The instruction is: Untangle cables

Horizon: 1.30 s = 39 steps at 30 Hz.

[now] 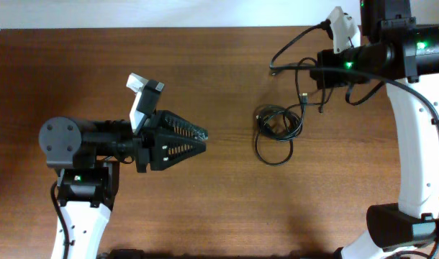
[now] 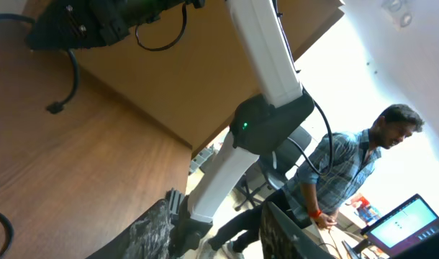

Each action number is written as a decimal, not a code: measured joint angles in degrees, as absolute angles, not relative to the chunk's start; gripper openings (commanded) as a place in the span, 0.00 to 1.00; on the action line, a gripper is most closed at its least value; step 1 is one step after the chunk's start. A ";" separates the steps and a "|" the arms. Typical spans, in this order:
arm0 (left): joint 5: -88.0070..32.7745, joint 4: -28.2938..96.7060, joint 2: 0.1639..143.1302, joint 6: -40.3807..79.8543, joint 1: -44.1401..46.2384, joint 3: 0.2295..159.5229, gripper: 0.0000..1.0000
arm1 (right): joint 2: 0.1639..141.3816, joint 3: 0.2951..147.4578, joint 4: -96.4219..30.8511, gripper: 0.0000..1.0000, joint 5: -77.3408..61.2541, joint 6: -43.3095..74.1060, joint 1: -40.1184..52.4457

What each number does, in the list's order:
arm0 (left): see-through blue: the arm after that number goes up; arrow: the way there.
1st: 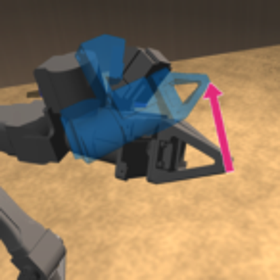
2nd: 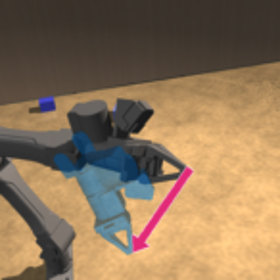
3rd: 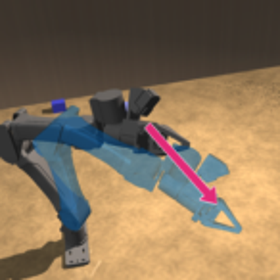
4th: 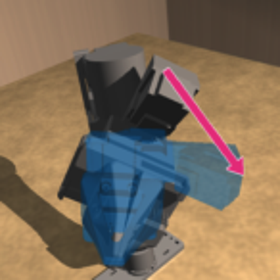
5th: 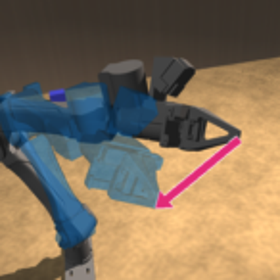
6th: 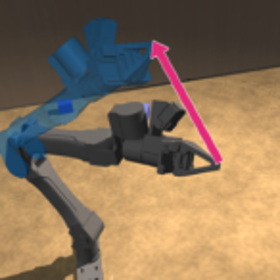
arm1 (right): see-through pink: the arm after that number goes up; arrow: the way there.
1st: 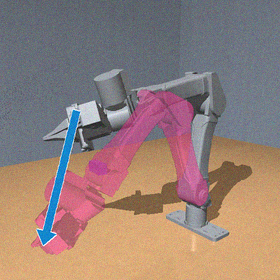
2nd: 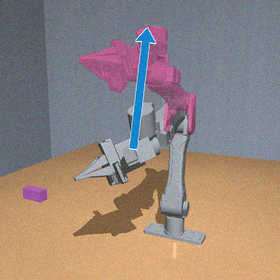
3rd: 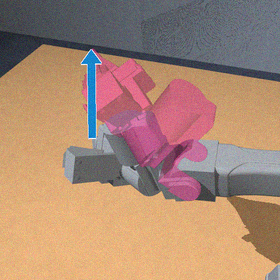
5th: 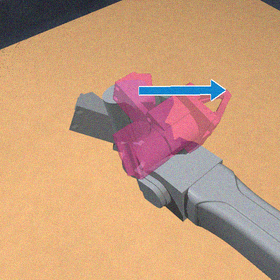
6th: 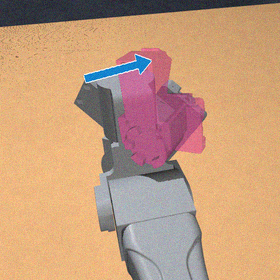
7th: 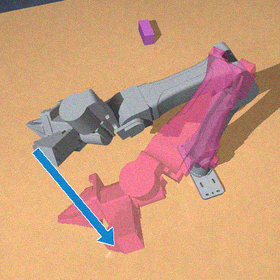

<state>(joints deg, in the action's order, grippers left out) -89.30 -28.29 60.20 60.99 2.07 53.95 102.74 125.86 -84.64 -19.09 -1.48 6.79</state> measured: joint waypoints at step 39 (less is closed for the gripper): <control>-50.81 38.85 64.95 0.30 14.28 54.22 0.79 | 86.94 125.89 -52.34 0.04 -50.57 6.59 22.57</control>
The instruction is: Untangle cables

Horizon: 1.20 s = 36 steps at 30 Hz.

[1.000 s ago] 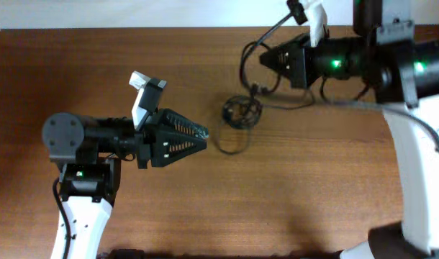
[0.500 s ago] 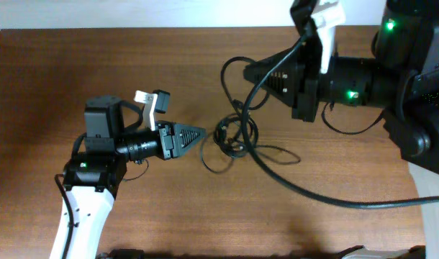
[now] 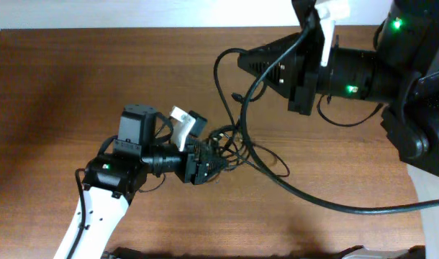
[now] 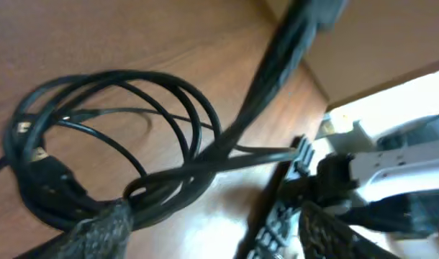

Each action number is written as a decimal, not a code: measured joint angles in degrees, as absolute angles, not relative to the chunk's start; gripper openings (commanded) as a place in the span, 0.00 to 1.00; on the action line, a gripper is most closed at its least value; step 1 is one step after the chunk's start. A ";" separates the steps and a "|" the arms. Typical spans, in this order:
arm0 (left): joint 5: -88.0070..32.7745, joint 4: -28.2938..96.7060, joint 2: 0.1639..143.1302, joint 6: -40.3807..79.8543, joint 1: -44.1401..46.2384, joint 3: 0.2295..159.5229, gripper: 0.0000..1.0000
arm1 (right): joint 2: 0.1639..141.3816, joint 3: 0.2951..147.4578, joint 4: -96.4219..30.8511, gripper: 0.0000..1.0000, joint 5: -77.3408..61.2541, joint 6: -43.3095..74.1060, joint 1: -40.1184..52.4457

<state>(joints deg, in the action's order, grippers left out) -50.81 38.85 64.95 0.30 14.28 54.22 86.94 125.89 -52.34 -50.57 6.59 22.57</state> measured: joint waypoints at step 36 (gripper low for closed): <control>-44.10 50.41 70.15 2.85 14.35 54.22 0.72 | 91.05 126.54 -80.25 0.36 -43.29 5.87 22.39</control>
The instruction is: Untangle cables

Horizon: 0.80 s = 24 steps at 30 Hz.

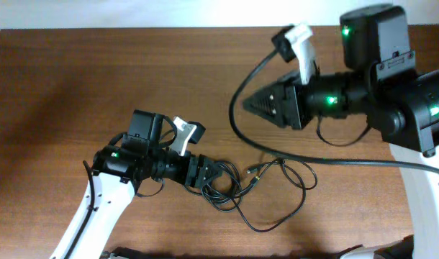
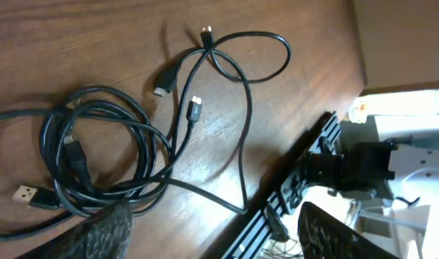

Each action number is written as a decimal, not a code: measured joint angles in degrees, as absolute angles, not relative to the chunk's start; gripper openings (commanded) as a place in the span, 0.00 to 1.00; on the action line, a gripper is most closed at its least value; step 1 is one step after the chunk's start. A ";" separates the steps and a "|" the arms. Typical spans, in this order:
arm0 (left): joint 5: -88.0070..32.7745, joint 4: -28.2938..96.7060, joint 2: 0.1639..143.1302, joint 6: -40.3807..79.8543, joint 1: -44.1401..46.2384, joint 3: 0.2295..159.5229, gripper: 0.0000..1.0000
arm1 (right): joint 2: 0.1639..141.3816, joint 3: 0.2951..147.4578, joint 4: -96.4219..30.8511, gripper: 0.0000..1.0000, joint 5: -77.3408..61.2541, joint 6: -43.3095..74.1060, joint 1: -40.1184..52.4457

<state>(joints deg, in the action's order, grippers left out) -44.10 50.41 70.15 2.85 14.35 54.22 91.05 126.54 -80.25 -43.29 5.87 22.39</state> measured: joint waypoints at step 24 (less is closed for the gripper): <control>-22.17 43.64 92.58 34.33 22.94 54.17 0.73 | 91.05 126.50 -87.85 0.37 -27.88 -2.59 22.39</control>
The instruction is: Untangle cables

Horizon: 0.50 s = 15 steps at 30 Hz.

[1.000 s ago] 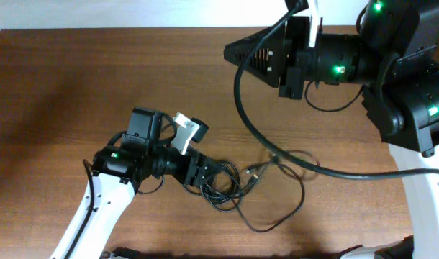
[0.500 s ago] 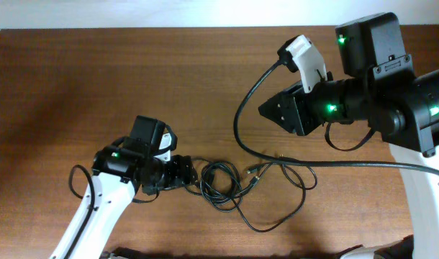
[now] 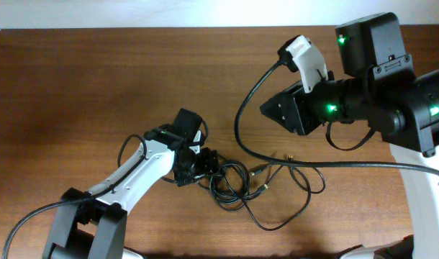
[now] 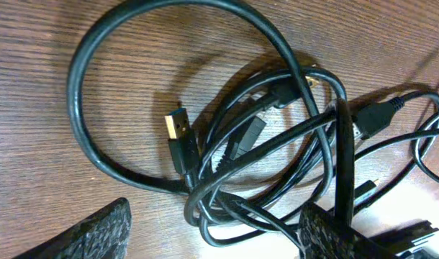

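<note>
A tangle of thin black cables (image 3: 237, 183) lies on the brown table, right of centre near the front. Loose loops trail to the right (image 3: 306, 191). In the left wrist view the knot (image 4: 277, 144) fills the frame, with a gold-tipped USB plug (image 4: 178, 129) sticking out of it. My left gripper (image 3: 205, 169) sits low at the tangle's left end, open (image 4: 216, 210), its fingers (image 4: 83, 234) straddling the lowest loops. One strand crosses the right finger. My right gripper (image 3: 277, 109) hangs above and behind the tangle, pointing left; its jaws are unreadable from overhead.
A thick black cable of the right arm (image 3: 241, 137) arcs down past the tangle and runs off to the right edge. The table's far edge (image 3: 133, 29) meets a white wall. Bare wood (image 3: 75, 108) spreads to the left.
My left gripper has come lower and closer onto the tangle, so the knot now fills its view. The right gripper has drawn back slightly to the right. The cables have barely shifted.
At first the cables lay coiled at the right, my left gripper mid-table away from them. Then the coil was at the middle with my left gripper at it and the right gripper above. Later the cables lay spread out near the front; now my left gripper straddles the knot.
</note>
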Each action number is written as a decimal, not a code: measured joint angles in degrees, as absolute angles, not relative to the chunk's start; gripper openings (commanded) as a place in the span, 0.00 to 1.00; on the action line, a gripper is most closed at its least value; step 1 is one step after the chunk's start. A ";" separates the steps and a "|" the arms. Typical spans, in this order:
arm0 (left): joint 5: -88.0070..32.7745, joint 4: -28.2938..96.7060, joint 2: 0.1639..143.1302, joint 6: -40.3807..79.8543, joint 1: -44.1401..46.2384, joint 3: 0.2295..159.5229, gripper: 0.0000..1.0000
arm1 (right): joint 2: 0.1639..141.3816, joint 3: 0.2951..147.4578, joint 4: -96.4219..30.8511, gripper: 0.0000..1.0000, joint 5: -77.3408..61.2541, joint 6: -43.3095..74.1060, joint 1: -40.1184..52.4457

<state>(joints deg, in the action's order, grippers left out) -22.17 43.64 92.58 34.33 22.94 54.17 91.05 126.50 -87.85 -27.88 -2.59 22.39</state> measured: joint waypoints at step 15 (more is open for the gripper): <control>-28.32 40.66 92.60 29.41 29.56 59.05 0.41 | 91.05 126.50 -87.85 0.37 -24.86 -3.01 22.39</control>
